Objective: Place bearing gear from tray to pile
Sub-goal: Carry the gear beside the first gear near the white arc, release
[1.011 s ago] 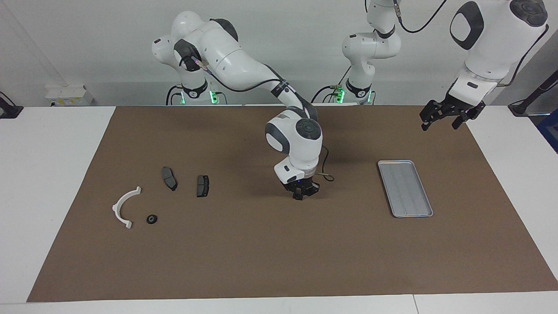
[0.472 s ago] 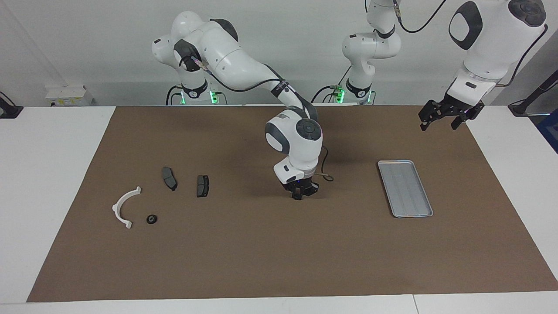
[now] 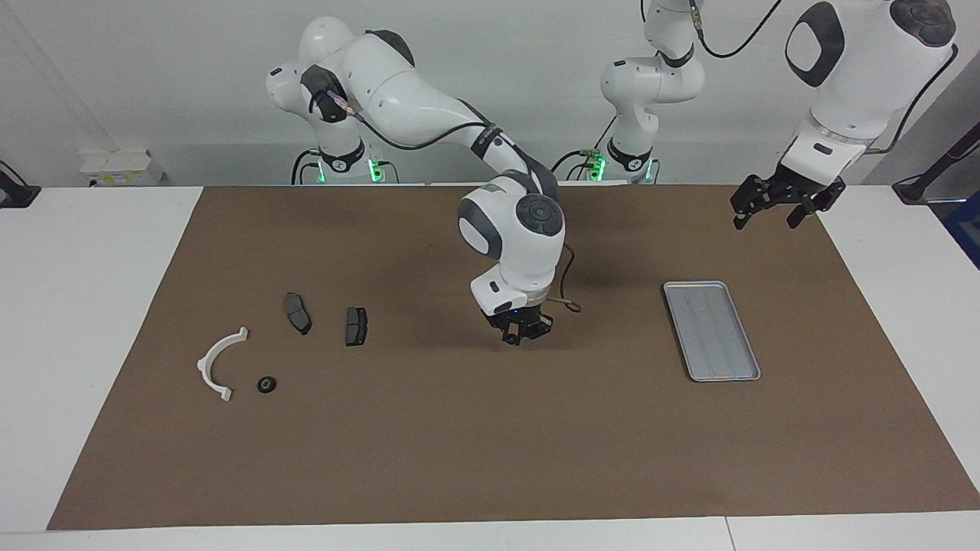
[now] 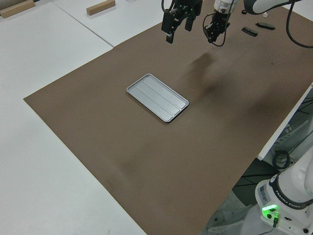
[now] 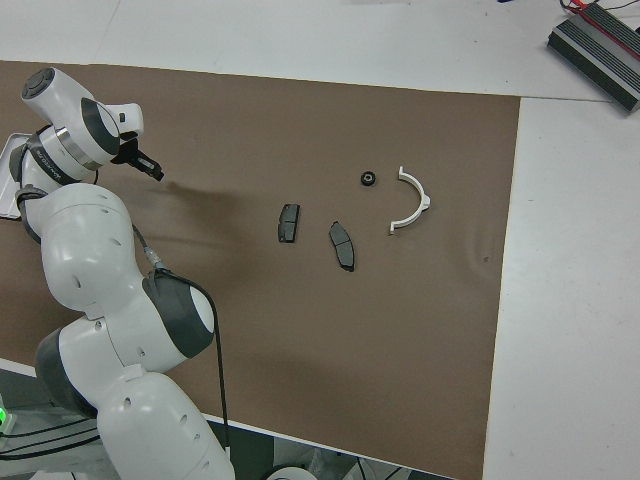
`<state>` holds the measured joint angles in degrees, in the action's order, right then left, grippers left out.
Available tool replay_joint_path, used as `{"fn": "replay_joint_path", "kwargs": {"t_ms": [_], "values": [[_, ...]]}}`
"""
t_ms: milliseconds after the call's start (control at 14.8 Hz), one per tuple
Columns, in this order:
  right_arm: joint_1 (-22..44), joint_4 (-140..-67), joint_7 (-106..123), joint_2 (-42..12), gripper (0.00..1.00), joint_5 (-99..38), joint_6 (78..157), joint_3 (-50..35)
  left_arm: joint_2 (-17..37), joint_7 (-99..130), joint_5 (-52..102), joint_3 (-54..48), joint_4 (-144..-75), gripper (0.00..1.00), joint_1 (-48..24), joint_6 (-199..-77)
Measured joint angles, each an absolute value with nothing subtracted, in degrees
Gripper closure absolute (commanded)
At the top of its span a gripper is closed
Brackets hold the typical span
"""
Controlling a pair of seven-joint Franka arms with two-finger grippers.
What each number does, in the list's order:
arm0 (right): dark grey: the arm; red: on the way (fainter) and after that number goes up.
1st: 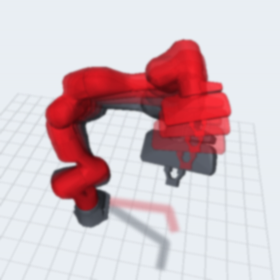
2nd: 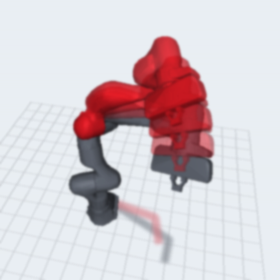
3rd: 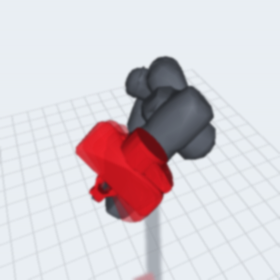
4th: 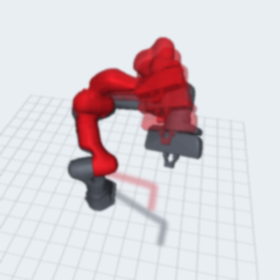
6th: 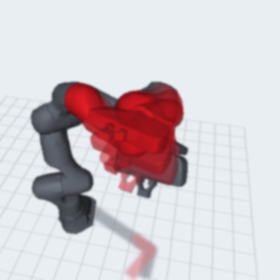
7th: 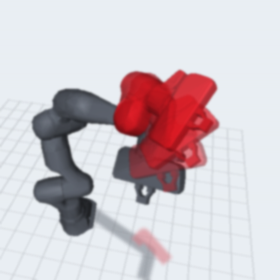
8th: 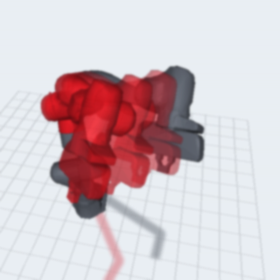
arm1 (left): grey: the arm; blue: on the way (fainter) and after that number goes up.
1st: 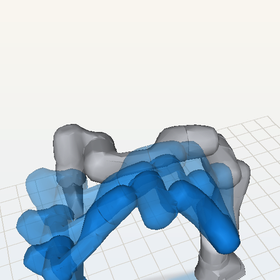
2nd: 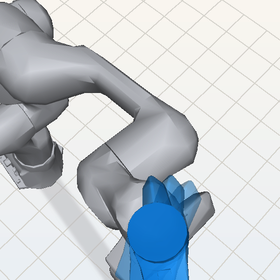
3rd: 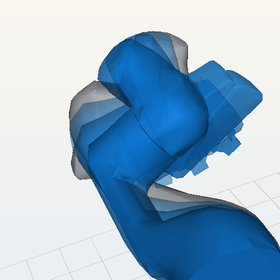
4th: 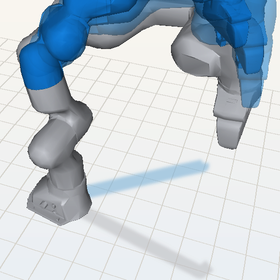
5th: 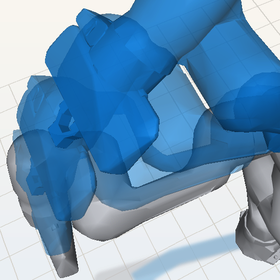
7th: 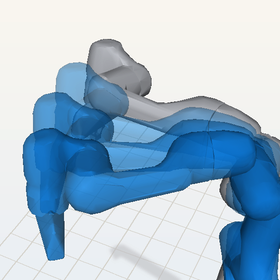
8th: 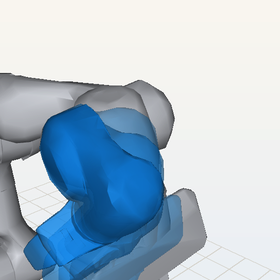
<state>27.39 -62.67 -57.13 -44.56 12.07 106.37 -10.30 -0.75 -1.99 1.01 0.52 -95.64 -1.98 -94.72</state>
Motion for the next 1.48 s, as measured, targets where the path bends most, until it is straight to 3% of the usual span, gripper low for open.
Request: {"fn": "replay_joint_path", "kwargs": {"t_ms": [404,944,1146,1483], "values": [[13.94,-62.11,-34.14,-38.76,1.0,9.48,97.97,-12.97,-0.75,-2.0,1.24,0.52,-95.64,0.0,-1.98,-94.71],[4.3,-62.2,-12.31,-36.64,1.0,9.37,95.16,-13.03,-0.75,-2.0,1.24,0.58,-95.64,0.0,-1.98,-94.71],[-0.29,-64.32,-4.84,-36.55,1.0,9.37,97.48,-13.01,-0.75,-2.0,1.24,0.66,-95.64,0.0,-1.98,-94.71],[-6.27,-75.09,-1.07,-35.02,1.0,9.35,107.51,-13.11,-0.75,-2.0,1.25,0.64,-95.64,0.0,-1.98,-94.71]]}}
